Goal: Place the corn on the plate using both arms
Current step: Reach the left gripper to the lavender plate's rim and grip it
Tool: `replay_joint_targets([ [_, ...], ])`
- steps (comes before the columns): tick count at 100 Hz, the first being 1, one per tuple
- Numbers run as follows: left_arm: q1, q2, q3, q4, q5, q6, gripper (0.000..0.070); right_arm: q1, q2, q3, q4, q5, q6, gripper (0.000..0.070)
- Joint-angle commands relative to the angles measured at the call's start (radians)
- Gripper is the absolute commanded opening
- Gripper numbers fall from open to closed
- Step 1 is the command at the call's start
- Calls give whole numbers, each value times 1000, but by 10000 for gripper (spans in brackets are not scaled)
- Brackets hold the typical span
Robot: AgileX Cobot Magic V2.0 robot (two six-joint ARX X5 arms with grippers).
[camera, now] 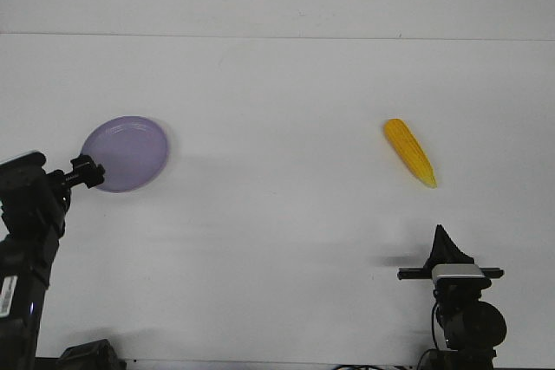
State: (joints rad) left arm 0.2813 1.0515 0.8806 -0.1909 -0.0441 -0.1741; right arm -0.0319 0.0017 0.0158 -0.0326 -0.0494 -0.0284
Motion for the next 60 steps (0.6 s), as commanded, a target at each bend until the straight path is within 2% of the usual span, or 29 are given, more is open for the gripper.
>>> replay_joint_targets([
  [1,50,107,38,-1,74,4,502,0,0,-3,11,0,13,4],
  [7,84,199,74,-3,107,5,502,0,0,-3,11,0,13,4],
  [29,125,466,181,6,140,13,502,0,0,-3,11,0,13,4],
  [43,123,572,216,26,180,13,501,0,0,-3,11,0,13,4],
  [60,116,643,222,63,184,13,501,0,0,-3,11,0,13,4],
])
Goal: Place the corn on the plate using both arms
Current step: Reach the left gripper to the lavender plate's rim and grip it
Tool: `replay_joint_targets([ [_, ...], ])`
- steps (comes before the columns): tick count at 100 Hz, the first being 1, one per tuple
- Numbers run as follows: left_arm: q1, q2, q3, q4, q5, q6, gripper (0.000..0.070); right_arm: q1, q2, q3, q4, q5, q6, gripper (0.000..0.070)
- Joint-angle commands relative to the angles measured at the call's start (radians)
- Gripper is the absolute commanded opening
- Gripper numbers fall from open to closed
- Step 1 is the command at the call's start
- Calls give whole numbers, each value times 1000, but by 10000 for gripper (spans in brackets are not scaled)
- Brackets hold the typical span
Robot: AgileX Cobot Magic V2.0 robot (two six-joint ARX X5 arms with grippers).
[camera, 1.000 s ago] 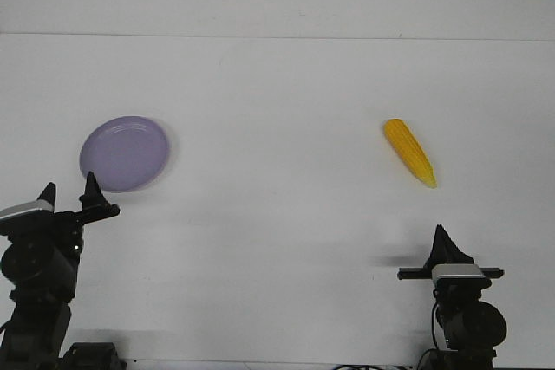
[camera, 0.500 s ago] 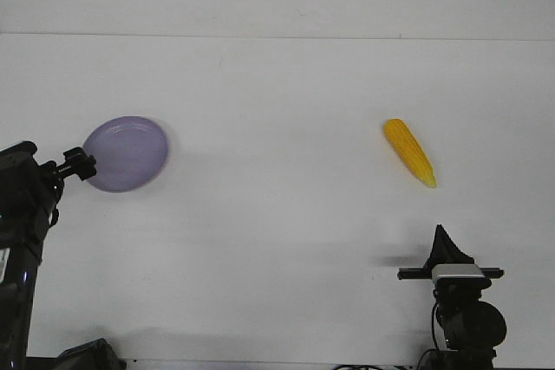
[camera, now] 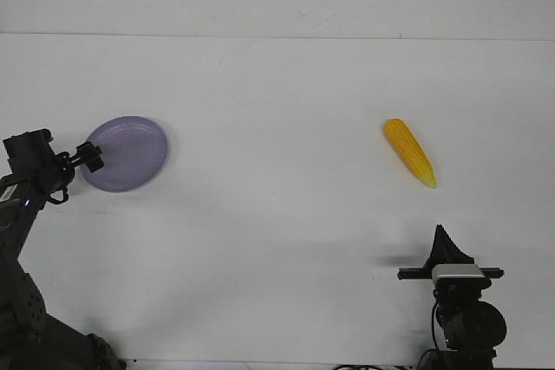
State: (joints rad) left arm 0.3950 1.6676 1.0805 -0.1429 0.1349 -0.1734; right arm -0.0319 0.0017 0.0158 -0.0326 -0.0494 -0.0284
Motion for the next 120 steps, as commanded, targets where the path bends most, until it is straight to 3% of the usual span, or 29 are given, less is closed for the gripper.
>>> replay_joint_targets([
  [1,2,29,22,17,5,12,501,0,0,-3,11,0,13,4],
  [18,-11,66,22,34,6,12,482,0,0,-3,11,0,13,4],
  [43,-42,83,22,63,4,12,339,0,0,-3,11,0,13,4],
  [63,-50,101,22,66,-5,11,316,0,0,-3,11,0,13,4],
  [71,-50,101,22,65,-8,12,202,0,0,-3,11,0,13,4],
  [80,-50,101,22,67,-7,13,0,0,0,-3,11,0,13,4],
  [103,-50,84,24,69,-1,13,7,0,0,-3,11,0,13,4],
  [120,-50,0,26,52,77,2,7,0,0,-3,11,0,13,4],
])
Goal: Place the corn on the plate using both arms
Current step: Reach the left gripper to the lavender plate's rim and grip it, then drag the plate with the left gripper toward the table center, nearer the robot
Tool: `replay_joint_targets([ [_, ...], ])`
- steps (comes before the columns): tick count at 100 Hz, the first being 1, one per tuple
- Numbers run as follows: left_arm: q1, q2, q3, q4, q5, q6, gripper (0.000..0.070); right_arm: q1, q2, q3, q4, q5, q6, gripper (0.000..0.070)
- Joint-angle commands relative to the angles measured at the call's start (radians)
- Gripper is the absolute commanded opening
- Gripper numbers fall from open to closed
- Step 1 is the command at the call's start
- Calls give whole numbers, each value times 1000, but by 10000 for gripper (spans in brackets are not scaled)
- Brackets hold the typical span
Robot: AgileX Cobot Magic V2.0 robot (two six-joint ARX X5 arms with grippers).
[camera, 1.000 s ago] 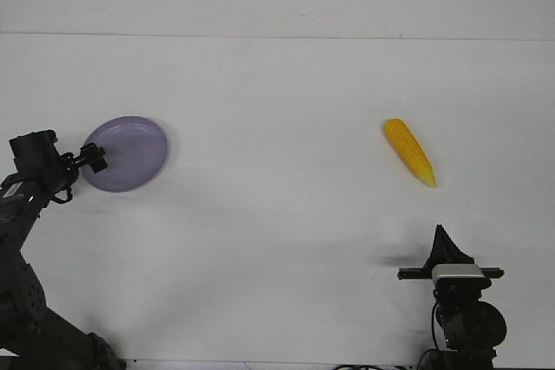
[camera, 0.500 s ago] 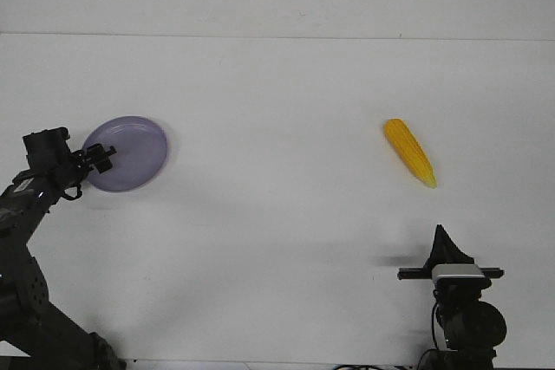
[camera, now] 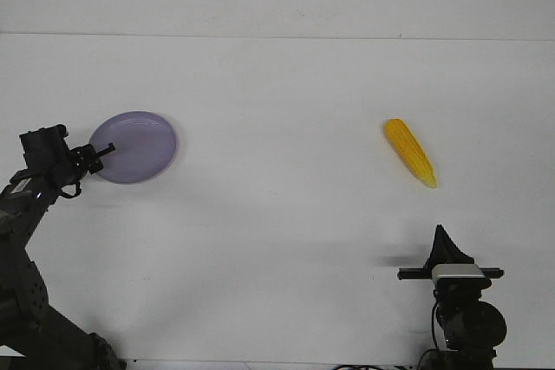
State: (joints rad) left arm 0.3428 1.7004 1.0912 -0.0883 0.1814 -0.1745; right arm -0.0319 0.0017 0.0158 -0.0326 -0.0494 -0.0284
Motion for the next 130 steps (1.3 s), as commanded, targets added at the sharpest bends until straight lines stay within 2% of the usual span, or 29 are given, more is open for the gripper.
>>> replay_joint_targets([
  [1,3,-40,15,-6,36,2,7,0,0,-3,11,0,13,4],
  [21,-7,-235,14,-89,157,-37,7,0,0,-3,11,0,13,4],
  [37,-66,-414,14,-191,162,-39,7,0,0,-3,11,0,13,4],
  [48,-156,-502,12,-247,160,-40,7,0,0,-3,11,0,13,4],
  [67,-387,-528,-8,-310,151,-37,7,0,0,-3,11,0,13,4],
  [83,-579,-496,-89,-277,79,-53,7,0,0,-3,11,0,13,4],
  [100,-733,-420,-184,-193,69,-85,7,0,0,-3,11,0,13,4],
  [116,-829,-317,-213,-128,24,-100,7,0,0,-3,11,0,13,4],
  [130,-876,-233,-213,-83,17,-100,7,0,0,-3,11,0,13,4],
])
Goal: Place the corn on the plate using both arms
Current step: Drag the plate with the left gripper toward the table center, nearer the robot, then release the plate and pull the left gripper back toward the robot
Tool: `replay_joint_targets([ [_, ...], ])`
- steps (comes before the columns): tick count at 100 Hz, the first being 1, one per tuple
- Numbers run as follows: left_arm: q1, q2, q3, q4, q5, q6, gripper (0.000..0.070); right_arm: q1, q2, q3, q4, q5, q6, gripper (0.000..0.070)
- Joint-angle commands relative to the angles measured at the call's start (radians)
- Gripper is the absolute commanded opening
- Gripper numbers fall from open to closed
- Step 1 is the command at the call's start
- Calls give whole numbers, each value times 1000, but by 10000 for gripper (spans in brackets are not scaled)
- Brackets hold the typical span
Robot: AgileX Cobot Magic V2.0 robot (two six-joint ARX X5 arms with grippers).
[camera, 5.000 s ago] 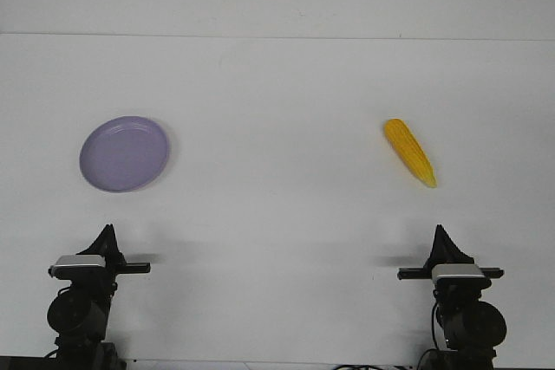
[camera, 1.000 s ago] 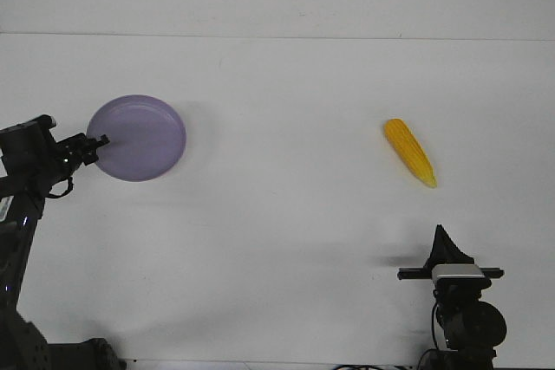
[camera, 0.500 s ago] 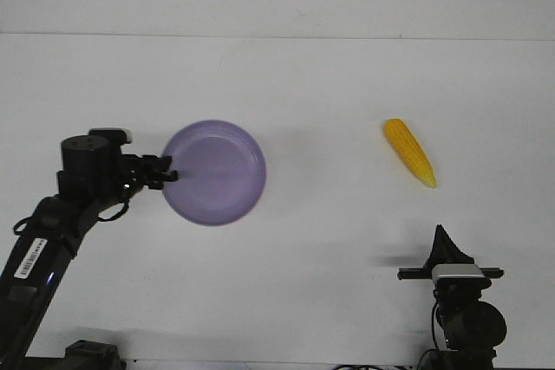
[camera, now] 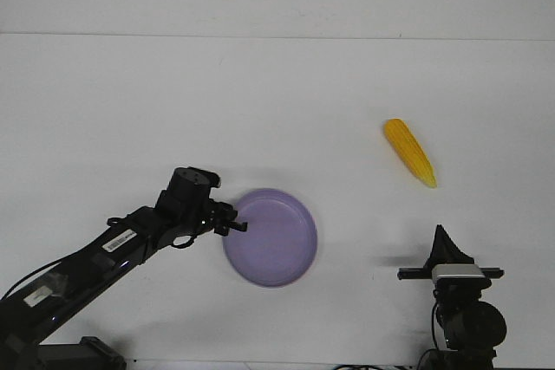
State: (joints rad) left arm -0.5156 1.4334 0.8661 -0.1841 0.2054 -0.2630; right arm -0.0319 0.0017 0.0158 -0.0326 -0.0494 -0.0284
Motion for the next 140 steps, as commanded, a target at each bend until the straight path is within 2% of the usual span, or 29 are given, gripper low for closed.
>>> replay_joint_targets([
  [1,-21,40,12,14,-8,-11,7,0,0,-3,11,0,13,4],
  [27,-48,114,12,18,-53,-9,8,0,0,-3,11,0,13,4],
  [35,-48,116,12,18,-56,-9,41,0,0,-3,11,0,13,4],
  [39,-48,116,12,18,-56,-9,122,0,0,-3,11,0,13,4],
  [48,-48,116,12,17,-56,-11,398,0,0,-3,11,0,13,4],
  [53,-48,116,12,17,-60,-11,471,0,0,-3,11,0,13,4],
  [72,-47,79,13,35,-68,-10,470,0,0,-3,11,0,13,4],
  [88,-41,-79,13,52,-71,19,470,0,0,-3,11,0,13,4],
  [108,-41,-385,13,46,-190,61,470,0,0,-3,11,0,13,4],
  [122,-41,-585,-9,-12,-269,71,469,0,0,-3,11,0,13,4],
  [140,-41,-849,-199,-37,-287,50,463,0,0,-3,11,0,13,4],
])
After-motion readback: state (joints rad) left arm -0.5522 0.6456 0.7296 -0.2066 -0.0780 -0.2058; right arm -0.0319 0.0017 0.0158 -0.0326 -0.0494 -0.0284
